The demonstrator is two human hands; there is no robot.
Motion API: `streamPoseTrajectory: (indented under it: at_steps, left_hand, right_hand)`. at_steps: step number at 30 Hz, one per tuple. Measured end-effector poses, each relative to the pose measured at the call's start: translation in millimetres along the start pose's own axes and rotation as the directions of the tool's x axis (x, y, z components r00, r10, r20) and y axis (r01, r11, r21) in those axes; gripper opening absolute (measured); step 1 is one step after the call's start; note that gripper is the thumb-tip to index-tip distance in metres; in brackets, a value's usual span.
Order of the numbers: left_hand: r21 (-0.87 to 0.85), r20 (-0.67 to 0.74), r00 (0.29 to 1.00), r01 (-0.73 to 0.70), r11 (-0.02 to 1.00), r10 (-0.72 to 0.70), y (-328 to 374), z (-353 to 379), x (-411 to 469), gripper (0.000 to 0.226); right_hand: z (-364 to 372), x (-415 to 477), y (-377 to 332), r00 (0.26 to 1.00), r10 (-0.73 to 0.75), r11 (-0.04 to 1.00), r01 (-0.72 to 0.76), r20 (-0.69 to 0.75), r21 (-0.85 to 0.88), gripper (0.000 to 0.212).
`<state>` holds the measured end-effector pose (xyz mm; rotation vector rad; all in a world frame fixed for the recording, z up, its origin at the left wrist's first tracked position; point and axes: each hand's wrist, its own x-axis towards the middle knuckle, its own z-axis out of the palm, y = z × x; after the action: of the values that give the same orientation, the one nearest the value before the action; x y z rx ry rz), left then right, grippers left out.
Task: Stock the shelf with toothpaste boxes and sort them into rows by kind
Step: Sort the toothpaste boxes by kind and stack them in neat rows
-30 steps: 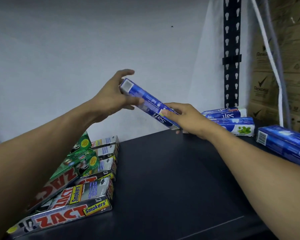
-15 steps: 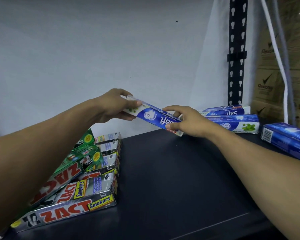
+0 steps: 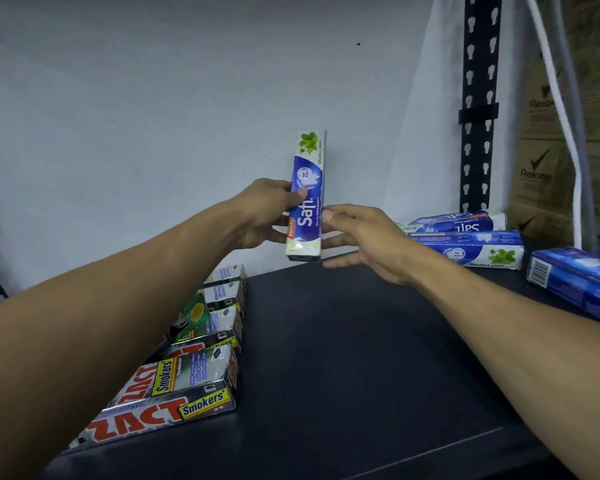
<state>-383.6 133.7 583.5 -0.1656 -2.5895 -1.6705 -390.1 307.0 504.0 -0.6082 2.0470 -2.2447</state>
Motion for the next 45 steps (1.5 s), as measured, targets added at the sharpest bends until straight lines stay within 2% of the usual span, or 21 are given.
streamPoseTrajectory:
  at_steps: [1, 3, 4, 6, 9, 11, 13, 16, 20, 22, 24, 26, 30, 37, 41, 45]
  left_hand:
    - [0.039, 0.018, 1.000, 0.013, 0.999, -0.014, -1, -4, 3, 0.039]
    - [0.169, 0.068, 0.996, 0.046, 0.985, -0.058, -3, -12, 8, 0.042]
    - [0.242, 0.099, 0.991, 0.061, 0.968, -0.087, -5, -15, 10, 0.041]
    - [0.371, 0.156, 0.978, 0.074, 0.925, -0.141, -8, -18, 13, 0.035]
    - [0.479, 0.227, 0.954, 0.066, 0.875, -0.196, -9, -16, 15, 0.028]
    - [0.499, 0.272, 0.937, 0.060, 0.864, -0.222, -8, -13, 14, 0.027]
    - [0.522, 0.295, 0.929, 0.038, 0.852, -0.222, -8, -11, 17, 0.026]
    - [0.563, 0.296, 0.932, 0.008, 0.826, -0.211, -13, -10, 23, 0.025]
    - [0.703, 0.227, 0.969, -0.093, 0.705, -0.099, -21, -25, 28, 0.022]
    - [0.821, 0.211, 0.974, -0.133, 0.555, -0.079, -24, -38, 29, 0.027]
    - [0.921, 0.201, 0.970, -0.139, 0.363, -0.139, -29, -50, 28, 0.033]
    - [0.958, 0.183, 0.956, -0.121, 0.259, -0.230, -33, -60, 27, 0.039]
    - [0.956, 0.186, 0.934, -0.101, 0.276, -0.304, -38, -73, 21, 0.052]
    - [0.947, 0.188, 0.942, -0.099, 0.306, -0.277, -40, -75, 22, 0.050]
    - [0.909, 0.217, 0.941, -0.098, 0.406, -0.259, -32, -70, 21, 0.050]
    - [0.905, 0.243, 0.950, -0.151, 0.397, -0.194, -30, -61, 18, 0.058]
  right_hand:
    - [-3, 2, 1, 0.996, -0.056, 0.990, 0.047, -0.068, -0.134, 0.043]
    - [-9, 5, 6, 0.951, -0.251, 0.881, 0.146, -0.182, -0.450, 0.058]
    - [-11, 5, 8, 0.921, -0.344, 0.803, 0.189, -0.181, -0.565, 0.067]
    - [-15, 5, 10, 0.886, -0.447, 0.692, 0.255, -0.125, -0.675, 0.082]
    - [-20, 9, 13, 0.903, -0.429, 0.540, 0.248, -0.010, -0.804, 0.087]
    - [-21, 11, 17, 0.923, -0.378, 0.442, 0.245, 0.068, -0.863, 0.080]
    - [-22, 11, 17, 0.933, -0.338, 0.392, 0.260, 0.125, -0.882, 0.069]
    - [-23, 10, 18, 0.950, -0.280, 0.386, 0.246, 0.141, -0.889, 0.061]
    - [-22, 11, 21, 0.960, -0.234, 0.389, 0.239, 0.156, -0.890, 0.037]
    - [-23, 13, 25, 0.965, -0.215, 0.425, 0.230, 0.149, -0.876, 0.033]
    - [-22, 15, 30, 0.967, -0.208, 0.440, 0.227, 0.147, -0.869, 0.032]
    - [-20, 18, 34, 0.968, -0.194, 0.405, 0.228, 0.160, -0.885, 0.033]
    - [-14, 22, 39, 0.966, -0.199, 0.370, 0.230, 0.165, -0.900, 0.035]
    - [-15, 26, 44, 0.956, -0.222, 0.376, 0.265, 0.191, -0.888, 0.034]
    - [-17, 28, 47, 0.948, -0.244, 0.362, 0.287, 0.207, -0.887, 0.033]
    - [-18, 29, 50, 0.938, -0.274, 0.367, 0.307, 0.213, -0.878, 0.033]
